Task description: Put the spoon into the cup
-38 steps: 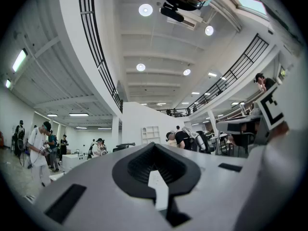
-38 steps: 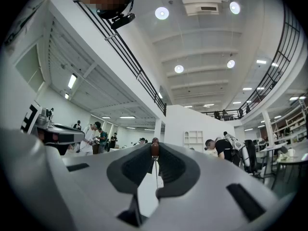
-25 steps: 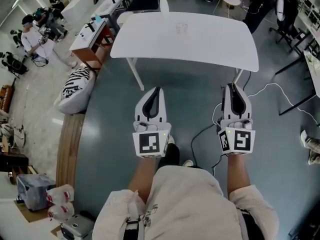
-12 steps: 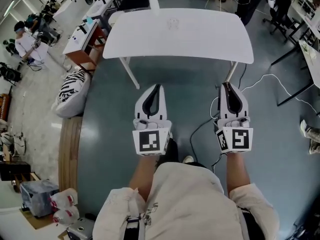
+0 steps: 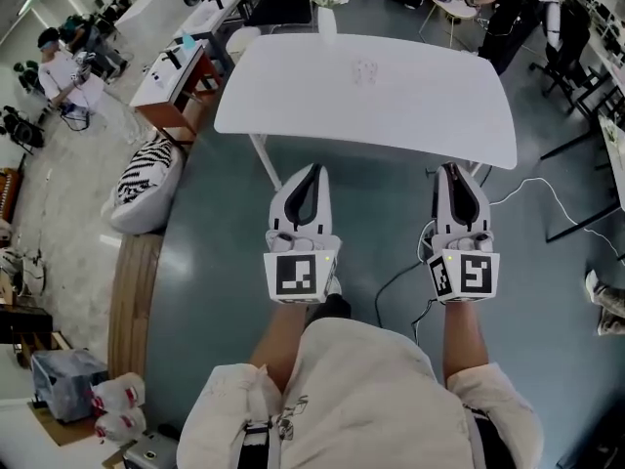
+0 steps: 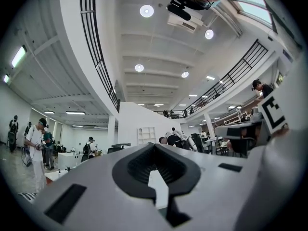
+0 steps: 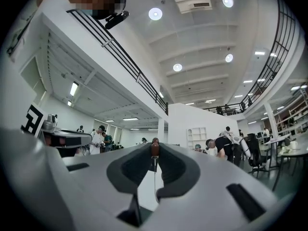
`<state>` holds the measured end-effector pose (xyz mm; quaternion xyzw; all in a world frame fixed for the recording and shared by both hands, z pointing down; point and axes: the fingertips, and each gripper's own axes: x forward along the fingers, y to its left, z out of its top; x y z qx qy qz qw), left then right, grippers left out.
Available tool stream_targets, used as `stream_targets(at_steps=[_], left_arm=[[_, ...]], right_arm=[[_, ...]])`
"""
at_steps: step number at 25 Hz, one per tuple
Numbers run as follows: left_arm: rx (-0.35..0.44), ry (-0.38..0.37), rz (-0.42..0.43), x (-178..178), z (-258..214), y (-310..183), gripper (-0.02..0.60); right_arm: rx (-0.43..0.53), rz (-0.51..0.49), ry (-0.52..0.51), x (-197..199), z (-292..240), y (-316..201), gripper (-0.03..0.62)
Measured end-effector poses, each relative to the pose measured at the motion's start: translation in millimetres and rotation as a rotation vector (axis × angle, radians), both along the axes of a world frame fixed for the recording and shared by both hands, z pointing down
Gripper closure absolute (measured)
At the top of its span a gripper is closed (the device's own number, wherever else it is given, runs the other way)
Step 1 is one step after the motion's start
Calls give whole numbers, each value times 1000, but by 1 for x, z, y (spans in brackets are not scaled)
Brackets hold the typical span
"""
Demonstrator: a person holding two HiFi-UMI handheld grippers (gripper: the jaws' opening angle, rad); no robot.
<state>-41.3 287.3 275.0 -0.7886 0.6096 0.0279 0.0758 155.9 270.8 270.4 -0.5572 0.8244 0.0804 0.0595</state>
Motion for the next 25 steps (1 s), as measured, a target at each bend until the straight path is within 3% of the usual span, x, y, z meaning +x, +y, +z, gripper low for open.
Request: stream_targets(at_steps=[12,25], left_arm=[[3,5,8,-76,-10,-111,577],[-50,29,0,-129,20,-171,577]], right_arm=[[-4,0,-21,-76,-3,-111,571],[-62,7,2,-122,27,-173,571]])
